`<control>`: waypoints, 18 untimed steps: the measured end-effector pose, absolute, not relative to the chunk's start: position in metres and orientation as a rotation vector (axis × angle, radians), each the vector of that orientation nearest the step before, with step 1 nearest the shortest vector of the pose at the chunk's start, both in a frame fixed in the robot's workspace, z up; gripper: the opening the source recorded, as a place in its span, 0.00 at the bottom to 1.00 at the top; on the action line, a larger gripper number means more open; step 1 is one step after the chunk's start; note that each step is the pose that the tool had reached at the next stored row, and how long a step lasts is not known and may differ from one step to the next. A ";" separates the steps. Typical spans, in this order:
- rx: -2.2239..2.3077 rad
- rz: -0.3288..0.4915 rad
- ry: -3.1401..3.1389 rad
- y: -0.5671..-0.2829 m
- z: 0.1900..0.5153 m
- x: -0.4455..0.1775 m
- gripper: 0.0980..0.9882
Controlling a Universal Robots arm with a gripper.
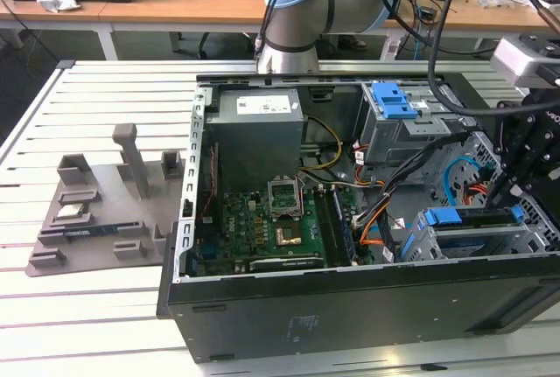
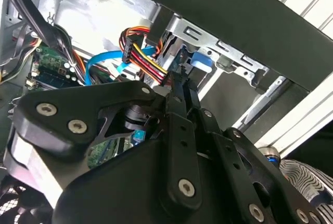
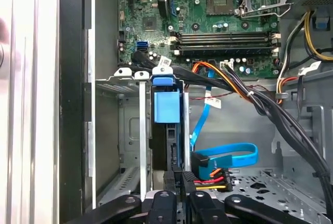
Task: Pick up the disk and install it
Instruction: 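Insert the first disk wire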
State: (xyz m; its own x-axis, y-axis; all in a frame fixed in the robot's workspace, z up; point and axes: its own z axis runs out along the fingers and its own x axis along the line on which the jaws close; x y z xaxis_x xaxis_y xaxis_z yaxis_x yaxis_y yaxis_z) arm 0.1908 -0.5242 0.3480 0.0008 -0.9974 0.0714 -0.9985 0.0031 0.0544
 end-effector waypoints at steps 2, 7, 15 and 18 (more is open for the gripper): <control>2.157 0.018 -2.160 -0.526 0.347 0.190 0.07; 2.161 0.010 -2.163 -0.526 0.344 0.190 0.07; 2.166 0.001 -2.167 -0.526 0.341 0.188 0.07; 2.166 0.001 -2.167 -0.528 0.341 0.188 0.07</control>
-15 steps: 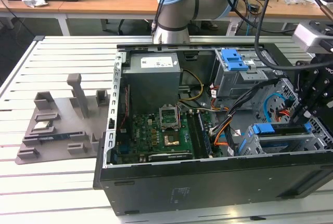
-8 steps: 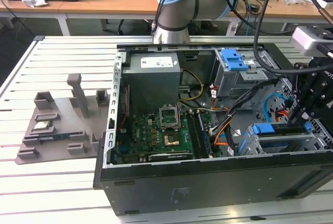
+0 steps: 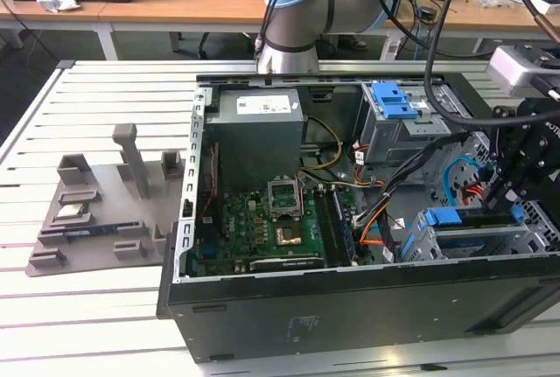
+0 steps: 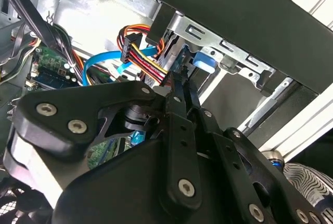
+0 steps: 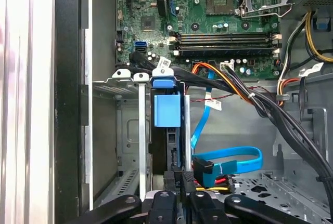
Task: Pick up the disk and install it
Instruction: 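Insert the first disk wire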
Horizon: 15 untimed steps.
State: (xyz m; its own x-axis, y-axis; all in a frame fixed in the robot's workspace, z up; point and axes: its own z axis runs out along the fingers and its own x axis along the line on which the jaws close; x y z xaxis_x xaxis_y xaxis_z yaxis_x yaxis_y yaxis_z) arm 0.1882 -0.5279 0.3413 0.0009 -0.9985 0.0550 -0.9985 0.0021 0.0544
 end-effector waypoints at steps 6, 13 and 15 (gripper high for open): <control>2.168 -0.003 -2.169 -0.529 0.341 0.188 0.07; 2.169 -0.005 -2.170 -0.529 0.346 0.188 0.07; 2.173 -0.012 -2.174 -0.529 0.346 0.188 0.07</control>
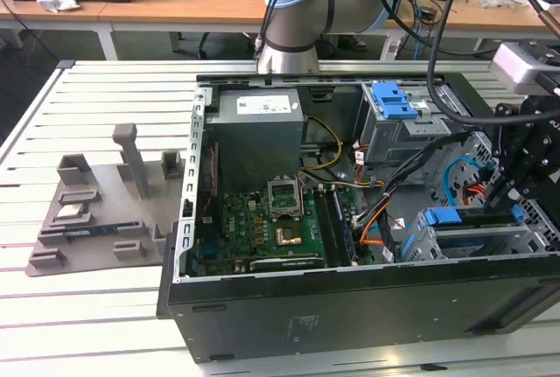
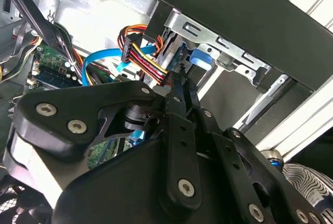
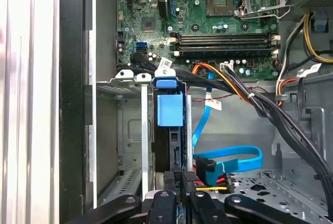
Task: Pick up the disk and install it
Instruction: 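Insert the first disk wire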
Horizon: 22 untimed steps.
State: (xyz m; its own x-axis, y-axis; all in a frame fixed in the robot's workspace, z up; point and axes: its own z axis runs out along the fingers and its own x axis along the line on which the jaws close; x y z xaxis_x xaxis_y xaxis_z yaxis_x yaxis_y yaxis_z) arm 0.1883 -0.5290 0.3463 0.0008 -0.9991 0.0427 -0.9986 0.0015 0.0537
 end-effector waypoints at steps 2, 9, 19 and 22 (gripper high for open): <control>2.175 -0.017 -2.176 -0.529 0.346 0.188 0.07; 2.177 -0.023 -2.177 -0.529 0.341 0.189 0.07; 2.176 -0.023 -2.176 -0.530 0.335 0.190 0.07; 2.177 -0.025 -2.177 -0.530 0.335 0.190 0.15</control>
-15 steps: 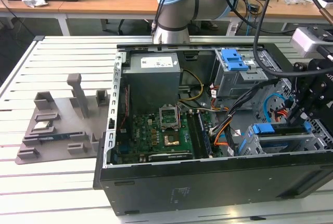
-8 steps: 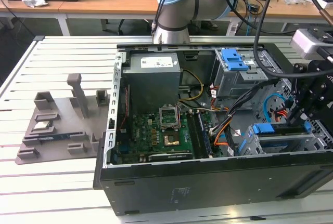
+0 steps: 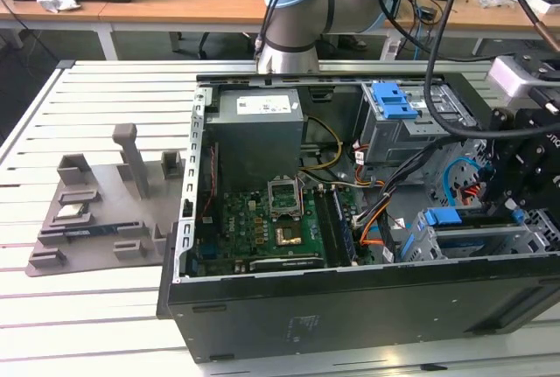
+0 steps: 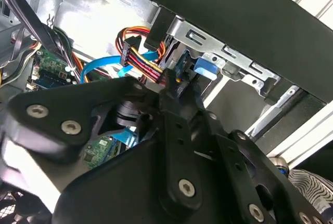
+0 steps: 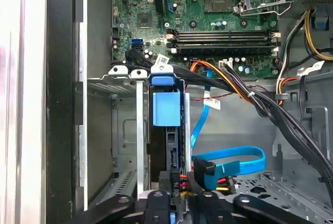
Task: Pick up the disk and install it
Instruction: 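Insert the first disk wire, then insert the second disk wire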
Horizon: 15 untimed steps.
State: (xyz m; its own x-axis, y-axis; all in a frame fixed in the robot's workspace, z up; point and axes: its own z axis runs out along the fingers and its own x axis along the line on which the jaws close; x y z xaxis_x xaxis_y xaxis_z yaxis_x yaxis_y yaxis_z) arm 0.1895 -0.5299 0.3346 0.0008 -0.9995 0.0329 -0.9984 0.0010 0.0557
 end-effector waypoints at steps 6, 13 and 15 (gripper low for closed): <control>2.174 -0.019 -2.175 -0.521 0.378 0.190 0.01; 2.171 -0.014 -2.173 -0.518 0.391 0.186 0.30; 2.173 -0.014 -2.171 -0.516 0.387 0.172 0.30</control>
